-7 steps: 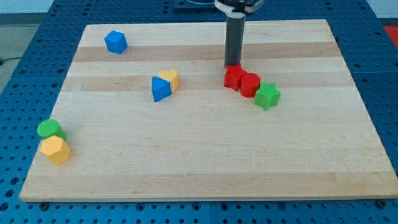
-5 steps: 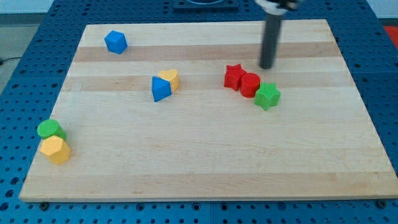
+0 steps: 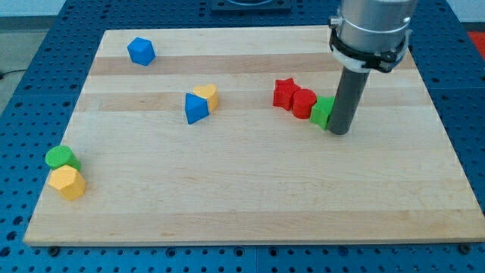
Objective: Push the green star above the red star
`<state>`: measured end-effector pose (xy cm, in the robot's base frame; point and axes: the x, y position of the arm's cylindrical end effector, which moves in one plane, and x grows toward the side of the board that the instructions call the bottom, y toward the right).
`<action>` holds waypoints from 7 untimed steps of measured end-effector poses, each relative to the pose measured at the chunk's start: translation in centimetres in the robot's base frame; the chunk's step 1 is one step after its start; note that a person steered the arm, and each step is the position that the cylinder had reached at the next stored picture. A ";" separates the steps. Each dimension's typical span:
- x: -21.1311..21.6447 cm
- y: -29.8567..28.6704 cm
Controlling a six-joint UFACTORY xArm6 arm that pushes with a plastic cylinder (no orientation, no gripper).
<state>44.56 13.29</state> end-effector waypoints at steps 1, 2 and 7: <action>-1.3 0.0; -2.5 0.0; -2.9 -2.2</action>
<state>41.65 11.13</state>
